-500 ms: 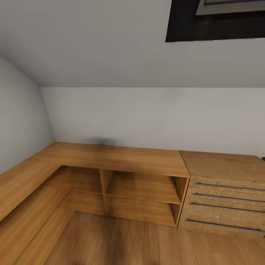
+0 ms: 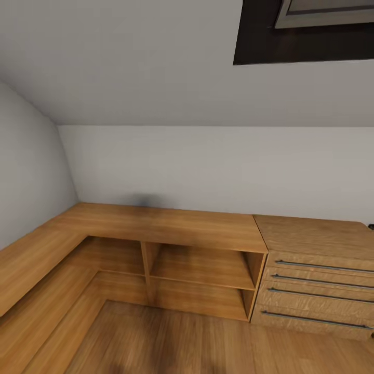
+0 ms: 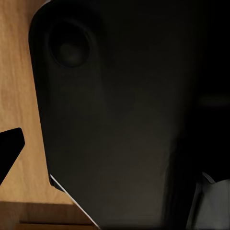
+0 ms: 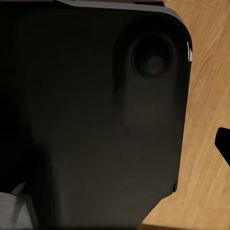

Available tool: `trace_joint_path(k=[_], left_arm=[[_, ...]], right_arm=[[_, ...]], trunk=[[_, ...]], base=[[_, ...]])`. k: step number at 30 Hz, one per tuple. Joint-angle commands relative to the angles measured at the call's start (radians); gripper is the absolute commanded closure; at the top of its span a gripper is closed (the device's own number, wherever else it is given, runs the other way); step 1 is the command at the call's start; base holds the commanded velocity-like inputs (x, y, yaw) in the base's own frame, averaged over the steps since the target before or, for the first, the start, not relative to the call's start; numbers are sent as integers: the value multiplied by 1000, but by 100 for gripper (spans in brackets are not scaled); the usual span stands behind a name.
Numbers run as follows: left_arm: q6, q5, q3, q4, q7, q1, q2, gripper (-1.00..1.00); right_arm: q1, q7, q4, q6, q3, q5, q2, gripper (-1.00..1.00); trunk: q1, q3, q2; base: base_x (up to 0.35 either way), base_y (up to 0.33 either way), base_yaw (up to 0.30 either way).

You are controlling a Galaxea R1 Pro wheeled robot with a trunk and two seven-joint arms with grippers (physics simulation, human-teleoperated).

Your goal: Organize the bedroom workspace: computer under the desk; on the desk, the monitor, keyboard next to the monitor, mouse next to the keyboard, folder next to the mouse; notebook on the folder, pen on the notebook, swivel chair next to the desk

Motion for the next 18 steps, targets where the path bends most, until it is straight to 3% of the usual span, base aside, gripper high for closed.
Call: trace_joint_path(k=[1, 18], left_arm=[[0, -1, 0, -1, 0, 0, 0, -100], [2, 0, 1, -1, 2, 0, 1, -100]], right_arm=[[0, 0, 0, -1, 0, 0, 0, -100], [-1, -2, 1, -78, 1, 0, 1, -100]], trunk=[[-4, 2, 7], [-69, 56, 126]], base=[[0, 0, 0], [0, 0, 0]])
